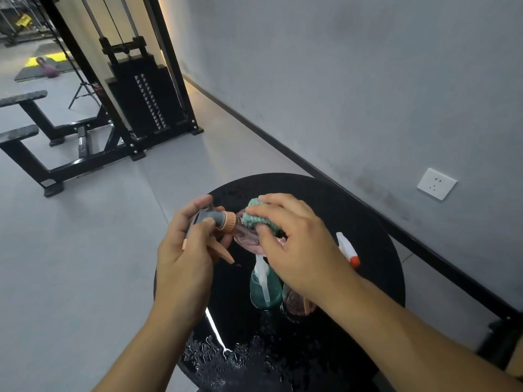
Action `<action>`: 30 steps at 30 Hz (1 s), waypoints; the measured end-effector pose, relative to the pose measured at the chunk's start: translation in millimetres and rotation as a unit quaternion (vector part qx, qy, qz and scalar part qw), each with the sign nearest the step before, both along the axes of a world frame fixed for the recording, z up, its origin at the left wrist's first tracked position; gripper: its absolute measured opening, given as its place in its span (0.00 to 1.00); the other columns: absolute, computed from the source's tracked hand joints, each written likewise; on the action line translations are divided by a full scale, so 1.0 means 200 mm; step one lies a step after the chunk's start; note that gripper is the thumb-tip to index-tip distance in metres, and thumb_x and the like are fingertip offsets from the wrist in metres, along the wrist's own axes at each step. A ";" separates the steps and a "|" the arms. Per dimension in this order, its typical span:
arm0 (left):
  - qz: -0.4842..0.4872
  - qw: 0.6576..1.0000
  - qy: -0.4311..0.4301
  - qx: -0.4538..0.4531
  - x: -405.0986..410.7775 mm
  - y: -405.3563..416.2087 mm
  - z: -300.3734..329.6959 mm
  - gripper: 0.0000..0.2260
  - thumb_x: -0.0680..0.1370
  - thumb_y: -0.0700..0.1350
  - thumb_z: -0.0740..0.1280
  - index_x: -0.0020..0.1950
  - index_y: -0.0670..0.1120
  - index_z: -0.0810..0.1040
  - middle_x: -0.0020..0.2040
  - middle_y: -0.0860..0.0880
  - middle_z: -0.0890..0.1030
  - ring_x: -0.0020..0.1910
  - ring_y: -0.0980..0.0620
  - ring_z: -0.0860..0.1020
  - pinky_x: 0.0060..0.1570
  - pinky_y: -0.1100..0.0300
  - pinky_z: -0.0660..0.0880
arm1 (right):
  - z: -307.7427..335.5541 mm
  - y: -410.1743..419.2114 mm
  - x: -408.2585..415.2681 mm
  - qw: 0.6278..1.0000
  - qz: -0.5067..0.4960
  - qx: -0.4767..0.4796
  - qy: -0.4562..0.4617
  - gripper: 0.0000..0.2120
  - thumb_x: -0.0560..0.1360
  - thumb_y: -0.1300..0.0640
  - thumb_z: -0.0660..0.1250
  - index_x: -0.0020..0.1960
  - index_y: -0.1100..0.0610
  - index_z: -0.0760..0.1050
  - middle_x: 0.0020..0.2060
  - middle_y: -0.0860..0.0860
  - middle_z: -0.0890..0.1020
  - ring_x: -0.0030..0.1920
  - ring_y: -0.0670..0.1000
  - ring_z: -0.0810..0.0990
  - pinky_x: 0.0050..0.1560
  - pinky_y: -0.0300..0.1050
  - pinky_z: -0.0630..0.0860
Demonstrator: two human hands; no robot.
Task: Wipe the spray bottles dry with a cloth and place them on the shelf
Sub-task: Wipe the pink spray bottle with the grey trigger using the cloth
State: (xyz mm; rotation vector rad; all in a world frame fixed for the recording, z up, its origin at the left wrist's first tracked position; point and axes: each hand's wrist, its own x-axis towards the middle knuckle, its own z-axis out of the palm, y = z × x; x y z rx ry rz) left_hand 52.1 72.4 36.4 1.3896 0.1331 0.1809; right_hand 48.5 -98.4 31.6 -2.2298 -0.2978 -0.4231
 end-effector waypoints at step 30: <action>0.036 0.987 -0.009 -0.157 0.04 0.00 0.00 0.14 0.78 0.47 0.74 0.56 0.39 0.81 0.47 0.45 0.87 0.53 0.51 0.87 0.67 0.52 0.80 | -0.02 -0.04 -0.01 0.978 -0.035 0.206 0.016 0.14 0.79 0.61 0.71 0.61 0.48 0.83 0.60 0.39 0.79 0.65 0.39 0.76 0.55 0.26 0.75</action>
